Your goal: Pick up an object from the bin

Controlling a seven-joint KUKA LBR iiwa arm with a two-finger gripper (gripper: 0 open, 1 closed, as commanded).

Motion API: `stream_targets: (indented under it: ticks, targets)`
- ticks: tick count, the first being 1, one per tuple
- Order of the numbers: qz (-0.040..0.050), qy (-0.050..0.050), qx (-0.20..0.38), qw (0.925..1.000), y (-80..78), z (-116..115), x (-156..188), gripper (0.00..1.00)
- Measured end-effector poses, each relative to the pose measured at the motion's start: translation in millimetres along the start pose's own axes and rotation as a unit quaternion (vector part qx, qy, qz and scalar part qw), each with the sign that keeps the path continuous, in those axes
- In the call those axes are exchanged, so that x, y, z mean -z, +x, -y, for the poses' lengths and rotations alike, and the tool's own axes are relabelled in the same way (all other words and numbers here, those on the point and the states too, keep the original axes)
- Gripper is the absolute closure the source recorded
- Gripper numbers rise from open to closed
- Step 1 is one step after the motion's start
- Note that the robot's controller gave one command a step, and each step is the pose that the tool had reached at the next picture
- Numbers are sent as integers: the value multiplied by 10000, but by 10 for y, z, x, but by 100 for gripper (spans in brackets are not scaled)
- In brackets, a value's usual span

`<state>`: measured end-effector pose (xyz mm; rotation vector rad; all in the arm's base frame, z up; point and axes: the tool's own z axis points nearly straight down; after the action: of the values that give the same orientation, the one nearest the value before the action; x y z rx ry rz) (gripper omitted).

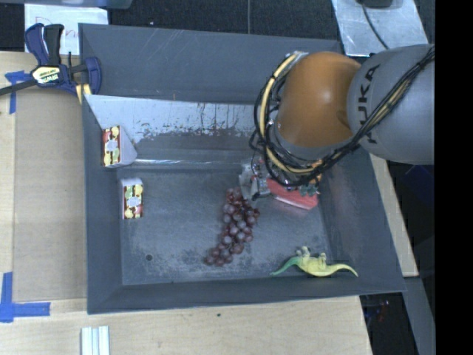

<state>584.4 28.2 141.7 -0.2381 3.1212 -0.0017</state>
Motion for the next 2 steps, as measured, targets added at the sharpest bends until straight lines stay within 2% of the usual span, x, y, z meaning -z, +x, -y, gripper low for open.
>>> stream_targets:
  ticks: [1, 2]
  targets:
    - [19, -3, -28, 10000, 67, -143, -139, 100]
    - [-10, -4, 308, 9995, 146, -225, -67, 100]
